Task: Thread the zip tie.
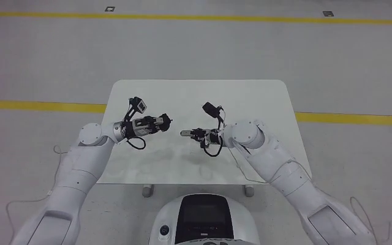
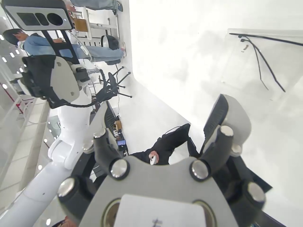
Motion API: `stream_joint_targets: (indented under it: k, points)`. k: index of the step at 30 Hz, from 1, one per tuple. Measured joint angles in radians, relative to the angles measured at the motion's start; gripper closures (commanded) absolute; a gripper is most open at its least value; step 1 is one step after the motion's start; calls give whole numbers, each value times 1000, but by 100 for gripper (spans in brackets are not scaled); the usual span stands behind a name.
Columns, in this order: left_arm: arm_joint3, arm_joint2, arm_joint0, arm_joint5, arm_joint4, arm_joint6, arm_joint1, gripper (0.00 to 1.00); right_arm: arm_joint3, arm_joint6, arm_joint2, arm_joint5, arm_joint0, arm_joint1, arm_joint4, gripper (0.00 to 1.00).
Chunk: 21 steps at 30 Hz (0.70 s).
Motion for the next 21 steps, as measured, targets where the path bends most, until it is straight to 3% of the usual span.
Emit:
stream_joint_targets:
  k: [10,16,21]
  points:
    - [0,0,0,0,0,0,0,100,52,112,-114,68,162,-25,-198,0]
    - [0,0,0,0,0,0,0,100,196,129,-205,71,277,-79,-275,0]
    - [0,0,0,0,0,0,0,100,315,130,-271,71,338,-138,-316,0]
